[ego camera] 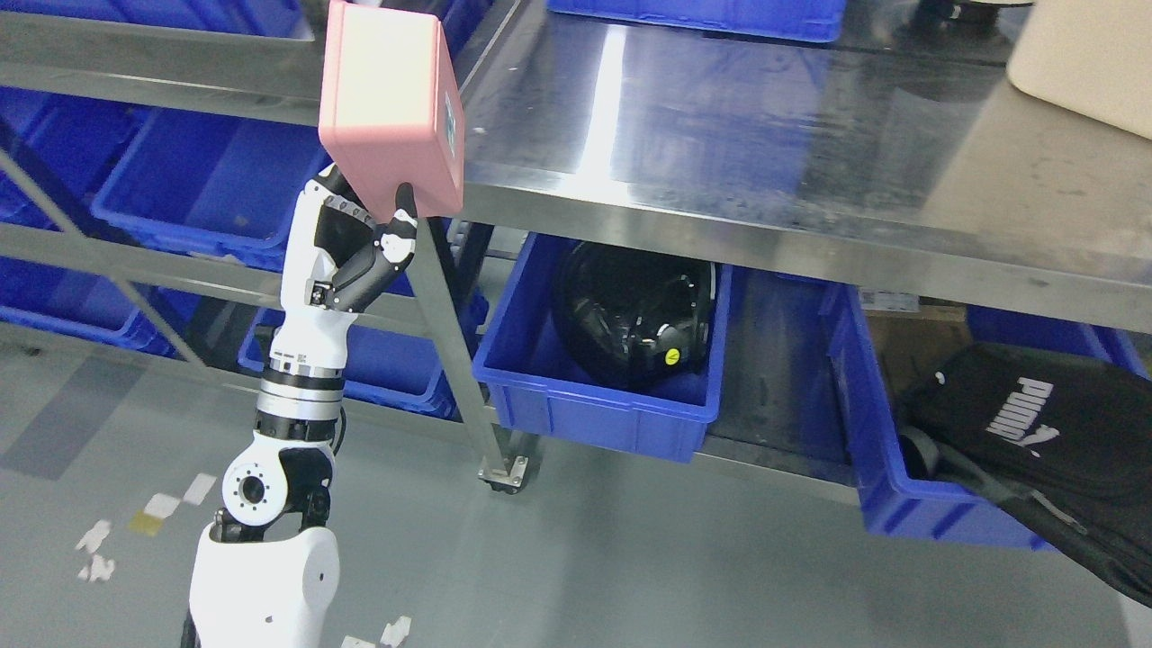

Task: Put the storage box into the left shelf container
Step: 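Hold the pink box up in the left hand while turning toward the shelving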

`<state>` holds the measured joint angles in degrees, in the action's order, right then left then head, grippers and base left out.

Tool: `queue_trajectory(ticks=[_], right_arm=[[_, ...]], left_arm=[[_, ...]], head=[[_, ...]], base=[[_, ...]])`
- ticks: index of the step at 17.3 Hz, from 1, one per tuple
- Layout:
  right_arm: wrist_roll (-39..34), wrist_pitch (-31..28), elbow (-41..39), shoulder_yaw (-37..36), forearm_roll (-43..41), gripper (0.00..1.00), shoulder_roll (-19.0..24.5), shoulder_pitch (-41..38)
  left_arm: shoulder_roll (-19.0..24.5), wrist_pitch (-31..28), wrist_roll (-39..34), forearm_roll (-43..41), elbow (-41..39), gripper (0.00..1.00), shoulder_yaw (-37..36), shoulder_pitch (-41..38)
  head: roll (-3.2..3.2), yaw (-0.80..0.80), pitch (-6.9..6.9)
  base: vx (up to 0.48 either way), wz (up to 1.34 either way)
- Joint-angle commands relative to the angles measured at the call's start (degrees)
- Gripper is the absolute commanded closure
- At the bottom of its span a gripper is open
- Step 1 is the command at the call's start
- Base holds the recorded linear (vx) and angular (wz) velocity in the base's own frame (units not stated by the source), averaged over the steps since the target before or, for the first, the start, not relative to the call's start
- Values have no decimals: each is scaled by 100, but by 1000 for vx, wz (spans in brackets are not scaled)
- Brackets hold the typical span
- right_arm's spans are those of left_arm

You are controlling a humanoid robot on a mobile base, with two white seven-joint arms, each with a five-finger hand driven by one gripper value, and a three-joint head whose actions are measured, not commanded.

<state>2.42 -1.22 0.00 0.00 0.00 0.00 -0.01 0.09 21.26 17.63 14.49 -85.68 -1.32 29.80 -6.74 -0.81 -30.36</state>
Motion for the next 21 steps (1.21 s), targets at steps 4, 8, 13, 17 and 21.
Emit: queue_trajectory(ticks=[4, 8, 13, 17, 21], right_arm=[[13, -1, -100, -27, 0, 0, -100, 1], [13, -1, -100, -27, 0, 0, -100, 1], [13, -1, -100, -27, 0, 0, -100, 1], [13, -1, -100, -27, 0, 0, -100, 1], [13, -1, -100, -27, 0, 0, -100, 1]], left_arm=[[91, 124, 55, 28, -573, 100, -255, -308], [91, 221, 205, 28, -564, 100, -255, -369], [91, 247, 205, 28, -555, 99, -54, -834], [91, 247, 205, 54, -538, 99, 281, -1107], [91, 308, 205, 63, -538, 100, 351, -1310]], head=[[0, 0, -3], [0, 0, -7], [0, 0, -9], [0, 0, -11], [0, 0, -11]], base=[[-16, 694], [31, 1035], [120, 1127], [234, 872], [311, 559]])
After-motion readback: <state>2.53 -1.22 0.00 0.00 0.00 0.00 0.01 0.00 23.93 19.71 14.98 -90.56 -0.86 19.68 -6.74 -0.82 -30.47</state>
